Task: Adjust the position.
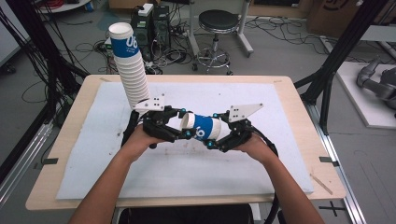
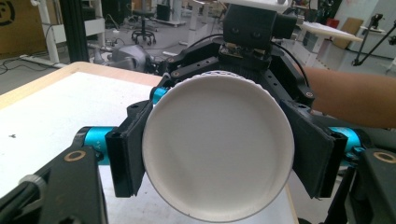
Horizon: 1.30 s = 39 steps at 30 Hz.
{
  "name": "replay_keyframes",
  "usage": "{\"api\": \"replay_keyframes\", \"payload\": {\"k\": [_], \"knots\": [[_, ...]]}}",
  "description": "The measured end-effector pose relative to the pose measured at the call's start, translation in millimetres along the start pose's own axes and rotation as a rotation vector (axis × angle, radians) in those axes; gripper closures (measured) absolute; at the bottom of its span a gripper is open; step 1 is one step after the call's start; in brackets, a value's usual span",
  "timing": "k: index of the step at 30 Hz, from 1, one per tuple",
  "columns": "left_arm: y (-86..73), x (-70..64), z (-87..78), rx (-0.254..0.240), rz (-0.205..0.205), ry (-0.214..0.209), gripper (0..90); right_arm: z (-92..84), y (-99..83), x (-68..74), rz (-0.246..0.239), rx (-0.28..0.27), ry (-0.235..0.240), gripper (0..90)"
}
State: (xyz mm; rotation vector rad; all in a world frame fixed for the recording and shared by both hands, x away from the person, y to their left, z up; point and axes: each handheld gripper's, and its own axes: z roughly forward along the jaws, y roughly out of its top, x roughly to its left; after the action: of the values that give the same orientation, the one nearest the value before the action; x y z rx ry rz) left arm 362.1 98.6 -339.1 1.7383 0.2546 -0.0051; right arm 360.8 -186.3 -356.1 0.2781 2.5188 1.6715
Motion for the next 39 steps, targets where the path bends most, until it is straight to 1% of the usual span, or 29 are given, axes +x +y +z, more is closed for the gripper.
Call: {"api": "replay_keyframes", "payload": {"k": [2, 4, 5, 6, 7, 8, 9, 12, 13, 15, 16, 17, 18, 19, 20, 21, 23, 24, 25, 27, 29, 31, 33, 34, 35, 36, 37, 38, 39], "knots": [[0.0, -0.2, -0.3, 0.008, -0.004, -0.009, 29.3, -3.3, 2.1, 0.3, -0.025, 0.001, 0.006, 19.7], [-0.1, -1.7, 1.1, 0.03, -0.006, -0.009, 28.9, -6.8, 3.9, 2.0, -0.036, 0.029, 0.008, 21.3], [-0.1, -2.6, 2.0, 0.051, 0.008, -0.004, 28.8, -7.1, 4.4, 1.6, -0.053, 0.043, 0.007, 22.3], [-0.1, -3.6, 2.8, 0.061, 0.009, 0.004, 28.2, -7.6, 5.1, 2.4, -0.068, 0.071, 0.008, 23.3], [0.1, -5.0, 3.9, 0.085, 0.026, 0.02, 26.9, -8.1, 5.5, 2.5, -0.082, 0.081, 0.008, 23.9], [0.4, -6.2, 5.0, 0.106, 0.035, 0.028, 24.0, -8.9, 6.5, 3.2, -0.083, 0.091, 0.009, 24.0], [0.5, -7.1, 5.6, 0.127, 0.044, 0.026, 22.3, -9.5, 7.2, 3.5, -0.088, 0.095, 0.014, 24.0], [-0.6, -8.0, 8.4, 0.182, 0.067, 0.008, 22.5, -10.4, 10.0, 4.9, -0.11, 0.124, 0.018, 24.1], [-1.3, -8.4, 9.0, 0.192, 0.084, -0.01, 26.0, -10.3, 11.1, 5.4, -0.118, 0.137, 0.02, 24.1], [-2.0, -8.0, 9.0, 0.19, 0.081, -0.024, 28.8, -11.2, 13.0, 6.5, -0.128, 0.159, 0.022, 24.0], [-2.3, -6.8, 8.2, 0.179, 0.076, -0.033, 29.2, -11.9, 13.3, 6.3, -0.126, 0.154, 0.025, 23.0], [-2.8, -5.8, 7.6, 0.162, 0.061, -0.038, 29.2, -12.1, 13.3, 6.2, -0.109, 0.142, 0.028, 21.0], [-3.6, -5.0, 7.2, 0.147, 0.051, -0.036, 29.1, -12.3, 13.3, 6.4, -0.087, 0.128, 0.025, 18.9], [-4.4, -4.6, 6.9, 0.138, 0.052, -0.035, 29.1, -12.5, 13.0, 6.2, -0.059, 0.095, 0.017, 17.7], [-5.3, -4.1, 6.5, 0.121, 0.047, -0.04, 29.2, -13.5, 13.0, 5.7, -0.02, 0.061, 0.019, 17.3], [-6.6, -3.3, 5.0, 0.086, 0.034, -0.048, 29.3, -14.2, 12.8, 5.2, -0.002, 0.038, 0.024, 17.3], [-7.4, -2.7, 2.7, 0.017, 0.021, -0.067, 29.7, -15.9, 9.9, 4.3, 0.034, -0.028, 0.036, 17.3], [-7.4, -2.4, 2.3, -0.014, 0.01, -0.079, 29.8, -15.2, 8.3, 4.2, 0.047, -0.042, 0.05, 17.2], [-7.0, -2.2, 2.5, -0.022, 0.007, -0.088, 29.8, -13.6, 7.5, 4.6, 0.043, -0.036, 0.052, 16.9], [-7.6, -2.3, 4.7, -0.001, 0.015, -0.085, 29.6, -11.9, 7.7, 5.6, 0.038, -0.035, 0.052, 16.9], [-8.0, -2.7, 4.9, 0.012, 0.014, -0.087, 29.7, -13.8, 8.5, 3.9, 0.016, -0.039, 0.061, 19.5], [-8.6, -3.8, 5.8, 0.038, 0.02, -0.083, 29.6, -15.0, 8.0, 3.4, 0.003, -0.025, 0.074, 21.3], [-9.3, -5.3, 7.6, 0.078, 0.015, -0.065, 28.6, -15.2, 6.9, 4.1, -0.011, 0.007, 0.073, 22.8], [-9.0, -6.3, 7.9, 0.098, 0.02, -0.043, 27.0, -15.5, 6.3, 4.2, -0.019, 0.023, 0.075, 23.6], [-8.0, -8.1, 8.5, 0.128, 0.026, -0.008, 23.9, -16.0, 6.3, 4.7, -0.022, 0.034, 0.065, 24.0], [-6.9, -8.1, 8.3, 0.142, 0.03, 0.0, 20.8, -16.5, 6.2, 4.4, -0.038, 0.056, 0.057, 24.0], [-5.8, -8.8, 8.3, 0.147, 0.032, 0.004, 20.1, -16.9, 6.7, 4.0, -0.054, 0.077, 0.046, 24.0], [-4.3, -9.2, 8.4, 0.156, 0.045, 0.005, 20.1, -16.8, 7.1, 4.1, -0.064, 0.093, 0.036, 24.0], [-2.7, -9.8, 8.9, 0.161, 0.056, 0.008, 20.3, -16.4, 7.6, 4.4, -0.062, 0.108, 0.033, 24.0]]}}
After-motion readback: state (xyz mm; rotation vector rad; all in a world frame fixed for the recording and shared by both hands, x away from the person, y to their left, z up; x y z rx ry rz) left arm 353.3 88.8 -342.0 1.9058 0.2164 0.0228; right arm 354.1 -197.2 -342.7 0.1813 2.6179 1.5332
